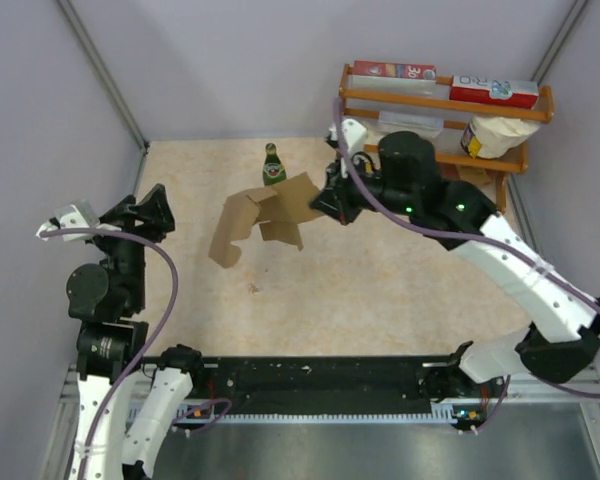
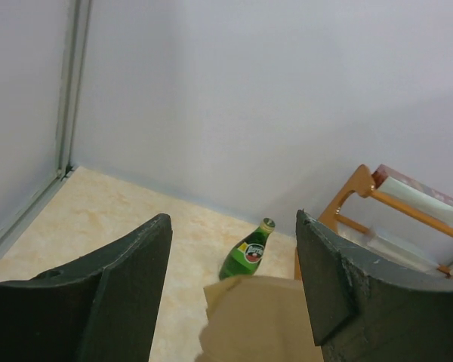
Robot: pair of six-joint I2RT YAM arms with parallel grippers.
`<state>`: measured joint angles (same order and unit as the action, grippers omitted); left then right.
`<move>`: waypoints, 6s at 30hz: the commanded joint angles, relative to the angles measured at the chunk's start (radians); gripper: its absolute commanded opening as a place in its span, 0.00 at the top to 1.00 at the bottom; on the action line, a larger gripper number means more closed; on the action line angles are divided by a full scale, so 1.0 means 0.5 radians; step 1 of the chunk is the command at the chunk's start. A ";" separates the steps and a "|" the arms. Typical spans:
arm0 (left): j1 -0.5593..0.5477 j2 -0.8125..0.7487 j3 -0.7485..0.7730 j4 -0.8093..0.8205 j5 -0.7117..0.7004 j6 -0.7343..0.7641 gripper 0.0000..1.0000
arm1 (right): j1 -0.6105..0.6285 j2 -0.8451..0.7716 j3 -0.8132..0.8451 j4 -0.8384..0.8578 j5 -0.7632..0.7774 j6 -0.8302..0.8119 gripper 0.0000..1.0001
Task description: Fold the paper box
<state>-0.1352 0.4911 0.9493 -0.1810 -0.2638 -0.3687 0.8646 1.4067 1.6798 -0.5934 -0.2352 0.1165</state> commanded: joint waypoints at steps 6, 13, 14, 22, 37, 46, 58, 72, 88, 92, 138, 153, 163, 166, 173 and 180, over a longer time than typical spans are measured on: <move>-0.003 0.146 0.258 0.028 0.518 0.133 0.28 | -0.137 -0.270 0.438 -1.456 0.014 -0.123 1.00; -0.003 0.303 0.338 0.092 1.202 0.188 0.27 | -0.134 -0.402 0.142 -1.535 -0.538 -0.018 1.00; 0.000 0.321 0.335 0.125 1.303 0.197 0.27 | -0.131 -0.420 0.074 -1.504 -0.651 -0.021 1.00; -0.003 0.622 0.314 0.793 2.560 -0.133 0.22 | -0.131 -0.531 -0.255 -1.332 -0.840 0.052 1.00; -0.686 0.739 0.117 0.602 2.900 0.138 0.08 | -0.134 -0.512 -0.209 -1.274 -0.781 0.031 1.00; -1.021 0.947 0.194 0.224 2.442 0.489 0.11 | -0.134 -0.512 -0.190 -1.243 -0.803 0.043 1.00; -1.325 1.226 0.264 0.236 2.341 0.541 0.27 | -0.131 -0.515 -0.206 -1.231 -0.794 0.022 1.00; -1.429 1.386 0.298 0.249 2.390 0.520 0.64 | -0.134 -0.552 -0.230 -1.219 -0.729 0.000 0.98; -1.432 1.423 0.200 0.561 2.595 0.286 1.00 | -0.131 -0.604 -0.221 -1.166 -0.426 0.003 0.76; -1.432 1.426 0.200 0.571 2.519 0.274 1.00 | -0.134 -0.647 -0.157 -1.154 -0.288 0.018 0.49; -0.598 1.807 -0.561 1.827 1.574 -0.939 0.83 | -0.131 -1.203 -0.414 -0.645 0.541 0.221 0.29; -0.598 1.576 -0.374 0.678 0.982 -0.146 0.78 | -0.131 -1.215 -0.479 -0.605 0.522 0.261 0.29; -0.757 1.607 -0.496 0.638 0.691 -0.385 0.78 | -0.134 -1.267 -0.540 -0.593 0.550 0.282 0.28; -0.855 1.650 -0.533 0.703 0.559 -0.529 0.79 | -0.131 -1.264 -0.556 -0.590 0.559 0.285 0.29; -1.107 1.803 -0.414 0.678 0.166 -0.811 0.79 | -0.131 -1.261 -0.608 -0.571 0.578 0.313 0.28; -1.187 1.966 -0.322 0.730 0.089 -1.054 0.86 | -0.134 -1.243 -0.629 -0.541 0.575 0.325 0.28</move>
<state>-0.7113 1.4368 0.7464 0.1688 -0.1780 -0.7780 0.7963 0.7818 1.3613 -0.9108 0.0414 0.2661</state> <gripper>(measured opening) 0.167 0.714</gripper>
